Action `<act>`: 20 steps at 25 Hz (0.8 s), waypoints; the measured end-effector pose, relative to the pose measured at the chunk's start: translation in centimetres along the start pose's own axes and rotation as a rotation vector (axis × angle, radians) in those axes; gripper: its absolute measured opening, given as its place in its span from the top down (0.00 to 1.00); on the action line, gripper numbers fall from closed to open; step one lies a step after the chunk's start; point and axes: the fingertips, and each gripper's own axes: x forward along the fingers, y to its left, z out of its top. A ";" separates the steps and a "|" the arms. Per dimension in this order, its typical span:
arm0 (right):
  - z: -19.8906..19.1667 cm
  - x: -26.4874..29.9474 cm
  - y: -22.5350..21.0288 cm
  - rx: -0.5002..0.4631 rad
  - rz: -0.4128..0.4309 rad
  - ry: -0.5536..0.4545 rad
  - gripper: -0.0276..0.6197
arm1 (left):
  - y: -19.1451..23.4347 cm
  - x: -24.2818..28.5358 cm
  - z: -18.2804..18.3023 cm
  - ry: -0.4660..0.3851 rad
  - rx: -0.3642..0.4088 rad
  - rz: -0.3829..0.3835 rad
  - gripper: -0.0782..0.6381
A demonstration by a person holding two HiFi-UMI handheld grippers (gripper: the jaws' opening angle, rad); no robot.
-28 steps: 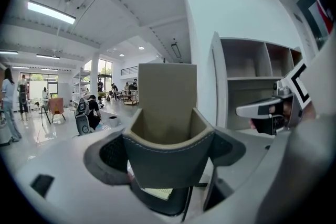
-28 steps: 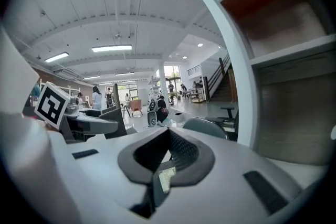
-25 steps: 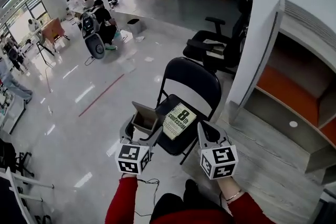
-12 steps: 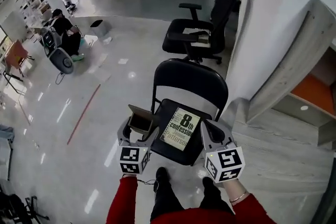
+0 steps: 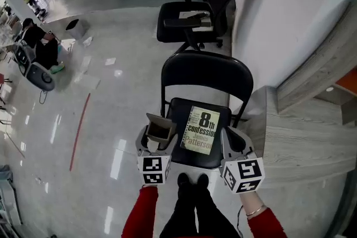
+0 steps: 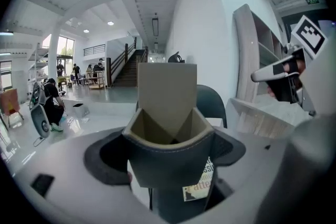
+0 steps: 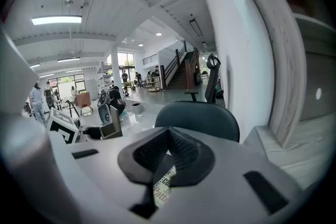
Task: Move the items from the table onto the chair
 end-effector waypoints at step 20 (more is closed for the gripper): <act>-17.4 13.1 -4.8 0.056 -0.066 0.068 0.95 | -0.5 14.0 -18.3 0.101 -0.007 -0.026 0.28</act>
